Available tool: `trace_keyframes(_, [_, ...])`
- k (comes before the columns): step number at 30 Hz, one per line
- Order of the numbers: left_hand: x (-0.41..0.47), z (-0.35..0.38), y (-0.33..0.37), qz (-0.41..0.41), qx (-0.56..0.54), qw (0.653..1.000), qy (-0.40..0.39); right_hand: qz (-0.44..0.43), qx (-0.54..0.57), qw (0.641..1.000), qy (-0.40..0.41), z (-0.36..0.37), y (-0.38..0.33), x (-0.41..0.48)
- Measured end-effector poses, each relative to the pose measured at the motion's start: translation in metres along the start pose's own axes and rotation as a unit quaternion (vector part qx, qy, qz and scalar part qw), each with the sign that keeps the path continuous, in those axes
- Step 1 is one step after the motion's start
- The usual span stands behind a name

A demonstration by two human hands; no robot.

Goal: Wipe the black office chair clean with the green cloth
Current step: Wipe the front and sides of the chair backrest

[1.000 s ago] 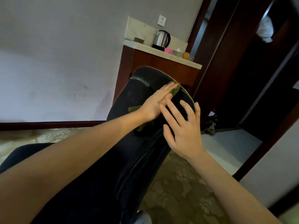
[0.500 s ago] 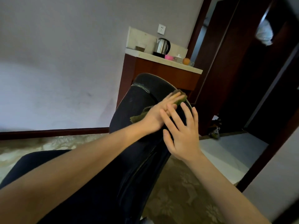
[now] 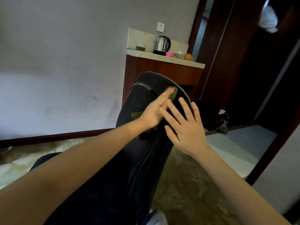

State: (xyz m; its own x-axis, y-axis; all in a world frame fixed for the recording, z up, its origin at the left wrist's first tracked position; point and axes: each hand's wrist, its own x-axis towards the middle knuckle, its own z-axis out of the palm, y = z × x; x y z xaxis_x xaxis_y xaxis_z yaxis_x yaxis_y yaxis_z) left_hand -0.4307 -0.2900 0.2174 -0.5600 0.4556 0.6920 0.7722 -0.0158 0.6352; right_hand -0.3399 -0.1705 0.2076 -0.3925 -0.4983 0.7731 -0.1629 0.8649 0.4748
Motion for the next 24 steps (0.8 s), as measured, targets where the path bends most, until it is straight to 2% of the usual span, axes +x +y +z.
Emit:
trace_keyframes(2, [0.019, -0.01, -0.013, -0.029, 0.067, 0.997, 0.019, 0.01, -0.018, 1.0, -0.015, -0.006, 0.001, 0.002])
trace_keyframes(5, [0.035, -0.021, -0.026, 0.022, 0.205, 0.977, 0.061, 0.055, -0.034, 0.997, -0.034, -0.013, 0.007, 0.01])
trace_keyframes(11, [0.077, -0.043, -0.03, -0.013, 0.242, 0.966, 0.095, 0.073, 0.009, 0.997, -0.039, -0.007, 0.01, 0.014])
trace_keyframes(15, [0.111, -0.052, -0.029, -0.016, 0.275, 0.959, 0.06, 0.083, 0.042, 0.995, -0.035, -0.003, 0.008, 0.012])
trace_keyframes(19, [0.117, -0.047, -0.032, 0.017, 0.315, 0.947, -0.068, 0.084, 0.062, 0.994, -0.026, -0.002, 0.01, 0.009])
trace_keyframes(24, [0.112, -0.052, -0.025, 0.03, 0.317, 0.943, -0.1, 0.093, 0.087, 0.992, -0.007, 0.0, 0.008, 0.008])
